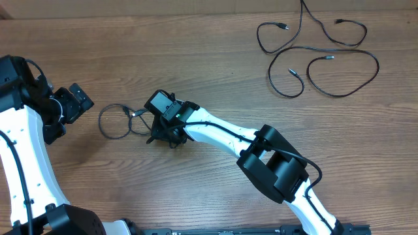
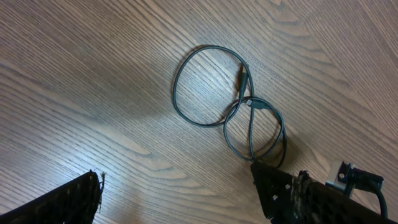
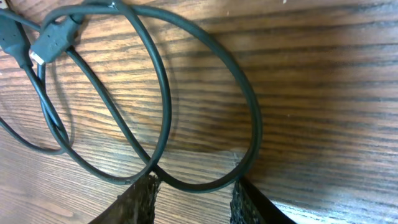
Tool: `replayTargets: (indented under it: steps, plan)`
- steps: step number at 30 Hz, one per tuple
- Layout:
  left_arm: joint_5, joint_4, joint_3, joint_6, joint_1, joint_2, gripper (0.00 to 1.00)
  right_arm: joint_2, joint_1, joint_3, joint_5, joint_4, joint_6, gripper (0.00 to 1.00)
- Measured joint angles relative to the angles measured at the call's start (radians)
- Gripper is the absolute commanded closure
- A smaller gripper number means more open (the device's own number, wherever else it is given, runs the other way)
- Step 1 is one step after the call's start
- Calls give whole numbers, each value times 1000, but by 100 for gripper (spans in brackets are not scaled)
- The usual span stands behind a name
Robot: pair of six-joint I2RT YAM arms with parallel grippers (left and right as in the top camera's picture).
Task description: Untangle cables
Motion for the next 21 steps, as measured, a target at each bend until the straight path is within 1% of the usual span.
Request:
replayTargets:
  steps: [14, 16, 19, 21]
  plan:
    - [0, -10, 0, 0, 0, 0, 0, 0, 0, 0, 167, 20, 1, 59]
    - [0, -14, 0, 0, 0, 0, 1, 2, 0, 0, 189, 35, 0, 54]
    - [0, -19, 0, 0, 0, 0, 0, 5, 0, 0, 219, 71, 2, 50]
    - [0, -19, 0, 0, 0, 0, 0, 6, -1, 0, 227, 94, 0, 49]
